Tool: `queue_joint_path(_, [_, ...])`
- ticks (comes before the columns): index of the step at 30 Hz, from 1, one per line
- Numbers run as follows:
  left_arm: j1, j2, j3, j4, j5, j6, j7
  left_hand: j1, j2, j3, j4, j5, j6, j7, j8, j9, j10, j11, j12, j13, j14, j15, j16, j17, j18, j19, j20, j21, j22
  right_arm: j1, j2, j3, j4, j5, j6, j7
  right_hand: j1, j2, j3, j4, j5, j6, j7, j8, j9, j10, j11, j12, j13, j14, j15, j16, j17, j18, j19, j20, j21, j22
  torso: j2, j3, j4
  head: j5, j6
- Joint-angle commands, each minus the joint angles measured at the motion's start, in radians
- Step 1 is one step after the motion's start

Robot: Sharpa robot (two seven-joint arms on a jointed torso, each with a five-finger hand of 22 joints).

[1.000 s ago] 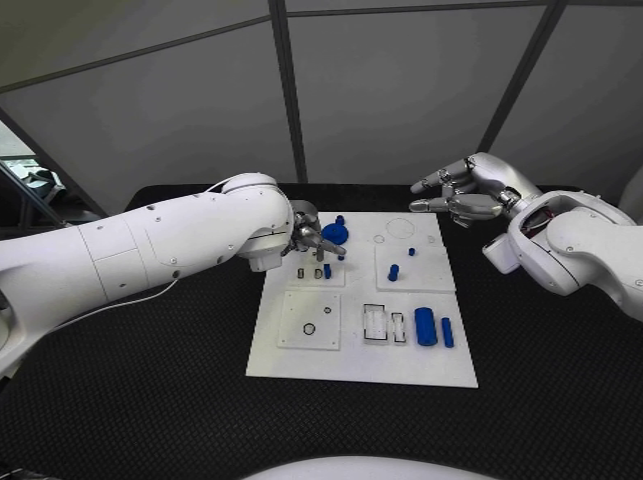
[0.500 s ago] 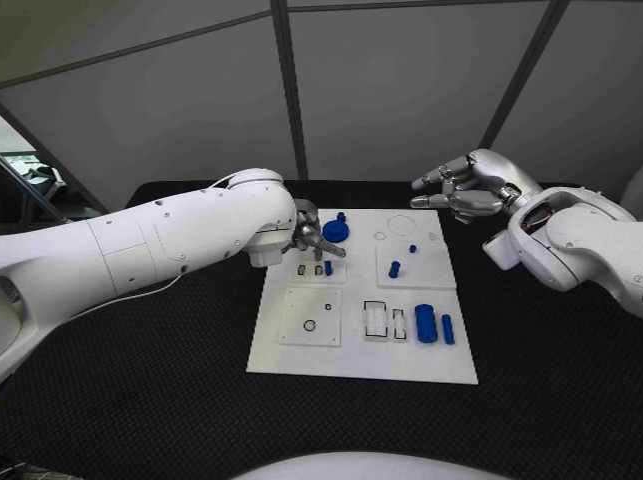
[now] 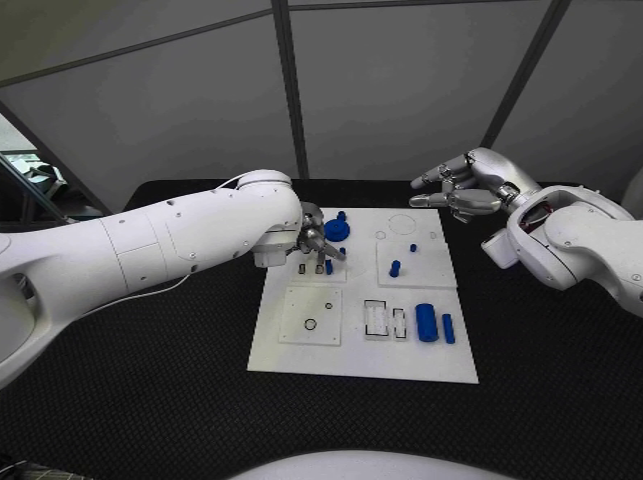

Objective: Assemble the parts on the task board

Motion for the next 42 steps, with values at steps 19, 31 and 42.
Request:
queue_joint_path(19, [-0.001,0.011,-0.006,-0.010,-0.009,0.037,0.000,0.039,0.010,0.026,-0.015,0.069,0.000,-0.004,-0.025,0.046,0.053,-0.036,0.143,0.195,0.100,-0.008,0.009,0.254,0.009,0.000,-0.003,0.001,0.010,0.002,0.011,0.001,-0.009,-0.002,-0.003,0.002,0.004,0.007,0.000,-0.004,0.007,-0.007,0.001,-0.005,0.000,0.001,-0.002,-0.001,0.000,0.006,-0.002,-0.004,0.000,0.007,0.003,-0.002,-0.003,-0.001,0.000,-0.0001,0.0009,-0.004,-0.007])
queue_joint_path(31, [-0.001,0.006,-0.007,-0.007,-0.009,0.045,0.009,0.039,0.011,0.027,-0.016,0.074,0.002,-0.005,-0.026,0.049,0.054,-0.037,0.144,0.196,0.101,-0.008,0.011,0.255,0.009,0.000,-0.003,0.001,0.011,0.002,0.019,0.001,-0.019,-0.002,0.003,0.001,0.004,0.009,0.001,-0.004,0.009,-0.006,0.001,-0.004,0.000,0.003,-0.002,0.000,0.001,0.007,-0.002,-0.006,0.000,0.007,0.003,-0.002,-0.005,-0.002,0.000,-0.0001,0.0007,-0.003,-0.009])
queue_joint_path(42, [-0.001,0.001,-0.007,-0.001,-0.007,0.033,0.029,0.050,0.018,0.036,-0.022,0.084,0.007,-0.008,-0.029,0.064,0.053,-0.039,0.140,0.196,0.100,-0.010,0.009,0.254,0.009,-0.001,-0.004,0.000,0.011,0.002,0.027,0.001,-0.032,-0.002,0.006,0.001,0.003,0.013,0.002,-0.004,0.010,-0.006,0.001,-0.004,0.000,0.004,-0.002,0.001,0.001,0.007,-0.002,-0.007,-0.001,0.008,0.002,-0.002,-0.008,-0.006,0.001,-0.0003,-0.0005,-0.004,-0.012])
